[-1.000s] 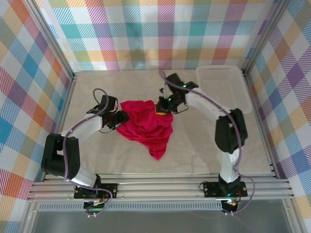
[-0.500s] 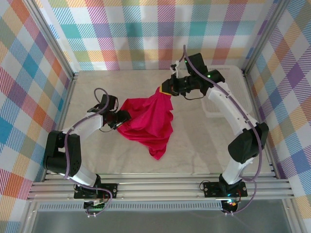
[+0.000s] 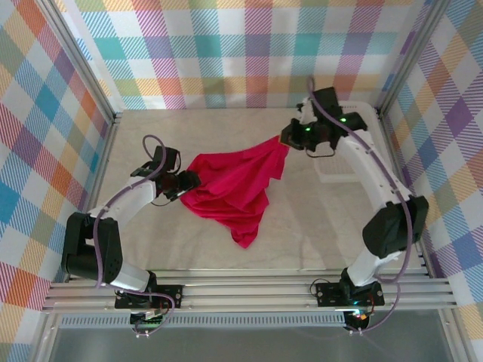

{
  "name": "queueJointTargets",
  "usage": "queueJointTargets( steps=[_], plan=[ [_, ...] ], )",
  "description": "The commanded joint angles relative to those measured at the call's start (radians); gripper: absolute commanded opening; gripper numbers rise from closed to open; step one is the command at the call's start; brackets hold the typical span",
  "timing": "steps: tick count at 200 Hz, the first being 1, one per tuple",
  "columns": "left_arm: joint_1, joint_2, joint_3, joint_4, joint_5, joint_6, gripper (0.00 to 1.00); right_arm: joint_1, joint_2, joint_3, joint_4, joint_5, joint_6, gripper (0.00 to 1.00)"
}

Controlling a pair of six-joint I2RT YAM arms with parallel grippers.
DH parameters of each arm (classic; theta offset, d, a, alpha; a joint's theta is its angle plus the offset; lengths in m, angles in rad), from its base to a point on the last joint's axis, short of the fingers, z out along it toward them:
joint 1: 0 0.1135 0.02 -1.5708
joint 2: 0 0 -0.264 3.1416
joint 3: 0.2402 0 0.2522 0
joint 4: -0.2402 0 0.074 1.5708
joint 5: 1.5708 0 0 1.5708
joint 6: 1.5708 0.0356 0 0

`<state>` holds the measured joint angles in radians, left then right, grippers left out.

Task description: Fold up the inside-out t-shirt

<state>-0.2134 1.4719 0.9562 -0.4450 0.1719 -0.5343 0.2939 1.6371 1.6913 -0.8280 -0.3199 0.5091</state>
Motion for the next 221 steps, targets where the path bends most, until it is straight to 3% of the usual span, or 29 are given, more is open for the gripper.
queueJointTargets(
  steps=[1, 43, 64, 77, 119, 146, 185, 202, 213, 221],
  plan=[
    [0.002, 0.046, -0.012, 0.017, 0.015, 0.007, 0.61, -0.055, -0.102, -0.014, 0.048, 0.037, 0.003, 0.00],
    [-0.010, 0.209, 0.012, 0.139, 0.078, -0.042, 0.59, -0.064, -0.083, -0.022, 0.068, -0.065, 0.022, 0.00],
    [-0.012, 0.272, 0.034, 0.212, 0.107, -0.079, 0.42, -0.064, -0.064, -0.012, 0.069, -0.096, 0.021, 0.00],
    [-0.012, 0.290, 0.054, 0.222, 0.107, -0.092, 0.40, -0.064, -0.052, 0.003, 0.063, -0.113, 0.016, 0.00],
    [-0.031, 0.277, 0.103, 0.261, 0.137, -0.140, 0.58, -0.065, -0.042, 0.010, 0.062, -0.159, 0.011, 0.00],
    [-0.067, 0.286, 0.130, 0.290, 0.141, -0.156, 0.61, -0.064, -0.042, -0.006, 0.072, -0.175, 0.013, 0.00],
    [-0.118, 0.427, 0.235, 0.287, 0.135, -0.166, 0.61, -0.064, -0.032, -0.018, 0.092, -0.203, 0.029, 0.00],
    [-0.126, 0.508, 0.307, 0.268, 0.141, -0.166, 0.48, -0.064, -0.024, -0.014, 0.099, -0.207, 0.030, 0.00],
    [-0.123, 0.542, 0.348, 0.257, 0.159, -0.165, 0.17, -0.064, -0.017, -0.002, 0.099, -0.206, 0.024, 0.00],
    [-0.117, 0.543, 0.378, 0.229, 0.161, -0.156, 0.02, -0.064, -0.005, 0.027, 0.084, -0.197, 0.012, 0.00]
  ],
)
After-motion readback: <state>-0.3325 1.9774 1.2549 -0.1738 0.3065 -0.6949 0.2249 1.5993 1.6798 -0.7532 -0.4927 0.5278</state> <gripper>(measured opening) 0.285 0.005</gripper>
